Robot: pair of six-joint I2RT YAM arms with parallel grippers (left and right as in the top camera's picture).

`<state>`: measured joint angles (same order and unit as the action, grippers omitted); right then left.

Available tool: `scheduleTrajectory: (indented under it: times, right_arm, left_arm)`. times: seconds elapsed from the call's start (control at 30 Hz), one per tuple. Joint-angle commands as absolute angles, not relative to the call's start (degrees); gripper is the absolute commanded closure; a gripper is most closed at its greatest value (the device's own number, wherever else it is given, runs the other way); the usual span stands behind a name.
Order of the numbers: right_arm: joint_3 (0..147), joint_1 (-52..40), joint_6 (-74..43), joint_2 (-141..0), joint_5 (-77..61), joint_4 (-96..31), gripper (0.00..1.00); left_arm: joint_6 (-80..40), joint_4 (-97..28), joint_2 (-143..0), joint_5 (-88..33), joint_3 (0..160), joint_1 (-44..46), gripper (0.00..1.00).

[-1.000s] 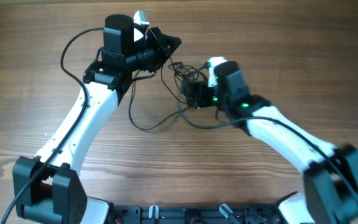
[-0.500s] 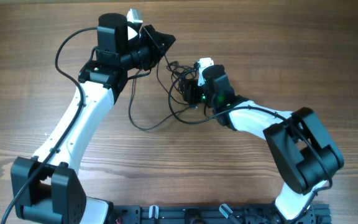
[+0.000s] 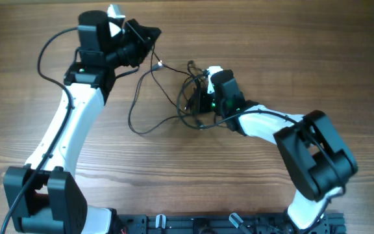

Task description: Untangle cables

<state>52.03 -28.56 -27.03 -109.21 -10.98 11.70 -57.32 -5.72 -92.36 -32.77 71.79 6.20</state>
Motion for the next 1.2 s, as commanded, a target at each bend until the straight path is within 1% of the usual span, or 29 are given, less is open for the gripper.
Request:
scheduleTrajectory:
  times: [0.0, 0.03, 0.13, 0.23, 0.33, 0.47, 0.6, 0.67, 0.73, 0.77, 0.8, 0.83, 0.87, 0.9, 0.93, 0.97, 1.0, 1.03, 1.1, 1.17]
  right_arm:
    - [52.1, -23.2, -26.7, -99.3, -10.9, 1.3, 0.96]
    - [52.1, -19.6, -24.0, -94.8, -9.9, -5.5, 0.96]
    - [52.1, -13.6, -17.1, -88.7, -9.9, -13.7, 0.96]
    - [52.1, -6.8, -13.0, -82.8, -10.4, -19.5, 0.96]
    - [52.1, -0.1, -6.0, -76.6, -18.1, -22.2, 0.95]
    - [52.1, 4.5, -6.3, -72.1, -16.4, -22.2, 0.96]
    - [52.1, 8.0, -12.4, -71.8, -1.2, -23.6, 0.96]
    - [52.1, 8.6, -13.5, -71.8, -3.4, -24.1, 0.96]
    - [52.1, 8.0, -13.0, -71.8, -14.0, -24.0, 0.93]
    - [52.1, 7.2, -11.2, -71.8, -19.3, -23.5, 0.79]
    - [52.1, 6.4, -10.3, -71.8, -20.6, -22.9, 0.46]
    - [52.1, 5.8, -10.4, -71.8, -19.6, -22.6, 0.27]
    - [52.1, 5.3, -10.5, -71.8, -18.7, -22.5, 0.18]
    - [52.1, 4.4, -10.1, -71.8, -18.5, -22.6, 0.12]
    - [52.1, 3.6, -9.7, -71.8, -19.3, -22.9, 0.06]
    - [52.1, 2.9, -8.4, -71.8, -19.5, -23.2, 0.0]
    - [52.1, 2.6, -7.8, -71.8, -18.3, -23.4, 0.0]
    - [52.1, 2.6, -8.5, -71.8, -16.0, -23.6, 0.0]
    - [52.1, 2.6, -16.3, -71.8, -5.3, -24.7, 0.0]
    - [52.1, 2.6, -21.7, -71.8, -1.1, -26.8, 0.0]
  left_arm:
    - [-53.1, -5.2, -90.8, -33.1, 72.3, -0.1, 0.96]
    - [-53.1, -4.5, -90.3, -33.2, 72.3, -3.9, 0.96]
    - [-53.1, -3.9, -88.9, -33.1, 72.4, -9.7, 0.96]
    - [-52.9, -3.8, -87.6, -32.9, 72.4, -15.3, 0.96]
    - [-52.9, -4.1, -87.5, -32.9, 72.3, -19.8, 0.96]
    - [-52.8, -4.4, -87.5, -32.9, 72.3, -21.7, 0.96]
    - [-50.9, -4.4, -87.5, -32.9, 72.3, -21.7, 0.96]
    - [-50.5, -5.6, -87.5, -33.5, 72.3, -21.5, 0.96]
    - [-50.5, -8.2, -87.5, -33.8, 72.3, -20.1, 0.96]
    - [-50.5, -9.9, -87.5, -33.8, 72.3, -18.8, 0.92]
    - [-50.5, -11.7, -87.5, -33.8, 72.3, -16.9, 0.75]
    - [-50.5, -12.9, -87.5, -33.8, 72.3, -15.4, 0.57]
    - [-50.5, -13.7, -87.5, -33.8, 72.3, -14.1, 0.45]
    - [-50.5, -15.0, -87.5, -33.8, 72.3, -11.4, 0.34]
    - [-50.1, -15.8, -87.5, -33.8, 72.3, -8.9, 0.2]
    - [-49.6, -16.3, -87.5, -33.7, 72.3, -6.3, 0.1]
    - [-49.5, -16.5, -87.8, -33.1, 72.3, -3.6, 0.01]
    - [-49.2, -16.6, -87.9, -32.9, 72.3, -1.5, 0.0]
    - [-46.9, -16.9, -88.7, -32.2, 72.3, 4.1, 0.0]
    - [-46.7, -18.5, -90.1, -29.3, 72.3, 9.6, 0.0]
